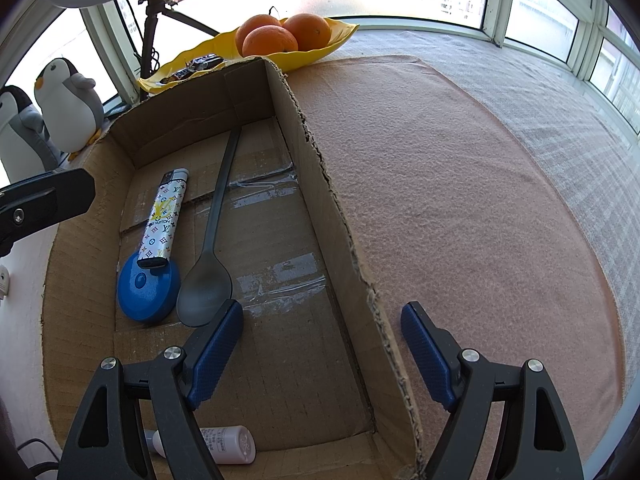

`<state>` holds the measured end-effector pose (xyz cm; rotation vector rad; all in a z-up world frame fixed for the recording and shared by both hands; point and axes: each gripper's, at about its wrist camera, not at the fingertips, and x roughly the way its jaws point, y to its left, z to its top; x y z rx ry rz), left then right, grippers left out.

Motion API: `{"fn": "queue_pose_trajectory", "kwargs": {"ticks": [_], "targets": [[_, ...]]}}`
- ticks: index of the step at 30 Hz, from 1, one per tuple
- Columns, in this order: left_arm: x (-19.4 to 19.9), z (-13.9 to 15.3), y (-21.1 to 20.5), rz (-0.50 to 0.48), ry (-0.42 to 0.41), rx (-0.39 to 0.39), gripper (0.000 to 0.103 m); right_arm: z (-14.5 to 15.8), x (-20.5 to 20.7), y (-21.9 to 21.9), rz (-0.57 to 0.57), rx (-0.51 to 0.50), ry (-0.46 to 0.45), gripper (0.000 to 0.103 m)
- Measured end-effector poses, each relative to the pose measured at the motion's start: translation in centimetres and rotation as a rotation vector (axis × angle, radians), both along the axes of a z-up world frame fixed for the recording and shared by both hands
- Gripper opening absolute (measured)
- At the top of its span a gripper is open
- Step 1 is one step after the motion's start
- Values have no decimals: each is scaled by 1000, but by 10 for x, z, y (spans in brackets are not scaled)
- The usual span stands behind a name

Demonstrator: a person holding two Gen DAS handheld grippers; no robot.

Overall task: Organize rigid objects
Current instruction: 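Carry the black cylinder into the box and open the left gripper, then move the left tool to the blue glass bottle and grasp it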

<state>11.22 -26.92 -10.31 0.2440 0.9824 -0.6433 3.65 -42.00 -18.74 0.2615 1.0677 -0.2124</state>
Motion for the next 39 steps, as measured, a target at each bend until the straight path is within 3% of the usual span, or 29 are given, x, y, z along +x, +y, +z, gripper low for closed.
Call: {"fn": "queue_pose_trajectory", "kwargs": {"ticks": [7, 9, 11, 28, 39], "targets": [[-3, -2, -6, -34, 14, 6, 52, 0, 0, 0, 0, 0, 0, 78], [-4, 0, -6, -28, 1, 13, 72, 0, 0, 0, 0, 0, 0, 78], [-5, 3, -5, -16, -24, 14, 77, 0, 0, 0, 0, 0, 0, 78], [6, 9, 19, 48, -30, -4, 77, 1, 0, -1, 0, 1, 1, 78], [11, 19, 49, 98, -84, 5, 77, 0, 0, -1, 0, 1, 1, 79]]}}
